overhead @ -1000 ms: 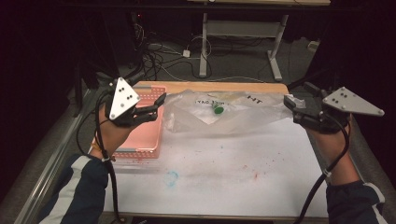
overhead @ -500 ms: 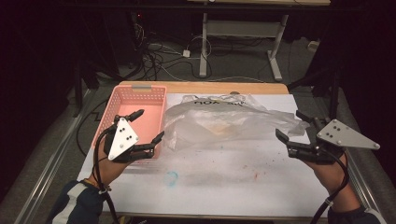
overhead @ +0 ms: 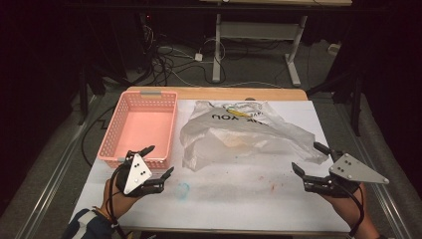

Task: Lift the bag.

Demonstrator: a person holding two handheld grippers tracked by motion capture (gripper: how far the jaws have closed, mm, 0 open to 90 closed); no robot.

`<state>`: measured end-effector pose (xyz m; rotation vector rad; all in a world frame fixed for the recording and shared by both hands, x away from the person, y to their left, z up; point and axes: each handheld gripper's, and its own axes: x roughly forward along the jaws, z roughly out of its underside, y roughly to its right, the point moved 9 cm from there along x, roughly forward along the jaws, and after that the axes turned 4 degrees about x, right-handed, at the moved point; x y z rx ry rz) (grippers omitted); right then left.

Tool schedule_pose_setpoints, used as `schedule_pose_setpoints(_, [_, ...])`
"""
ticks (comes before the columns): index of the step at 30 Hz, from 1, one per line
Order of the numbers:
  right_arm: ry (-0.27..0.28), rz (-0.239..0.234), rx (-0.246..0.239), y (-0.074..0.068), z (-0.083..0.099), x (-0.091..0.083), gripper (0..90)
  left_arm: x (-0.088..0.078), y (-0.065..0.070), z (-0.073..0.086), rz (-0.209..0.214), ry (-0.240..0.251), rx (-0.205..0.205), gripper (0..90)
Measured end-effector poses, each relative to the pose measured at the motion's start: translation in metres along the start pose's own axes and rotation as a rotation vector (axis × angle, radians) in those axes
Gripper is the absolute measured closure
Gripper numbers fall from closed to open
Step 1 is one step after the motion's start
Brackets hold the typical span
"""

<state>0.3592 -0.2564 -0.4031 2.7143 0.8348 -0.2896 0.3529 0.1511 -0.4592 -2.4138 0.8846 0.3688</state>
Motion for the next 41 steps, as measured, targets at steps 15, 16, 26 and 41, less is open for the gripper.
schedule_pose_setpoints(15, [-0.087,-0.027,-0.002,-0.023,0.041,-0.002,16.4,0.001,0.013,0.023,0.040,-0.053,-0.008,18.2])
schedule_pose_setpoints(16, [-0.094,-0.032,-0.008,-0.024,0.042,-0.001,16.5,0.001,0.013,0.023,0.042,-0.055,-0.009,18.2])
schedule_pose_setpoints(26, [-0.112,-0.047,-0.022,-0.028,0.046,0.004,16.5,0.001,0.011,0.023,0.037,-0.050,-0.019,18.2])
schedule_pose_setpoints(41, [-0.089,-0.052,-0.025,-0.029,0.040,0.002,17.0,0.004,0.010,0.021,0.043,-0.052,-0.025,18.2])
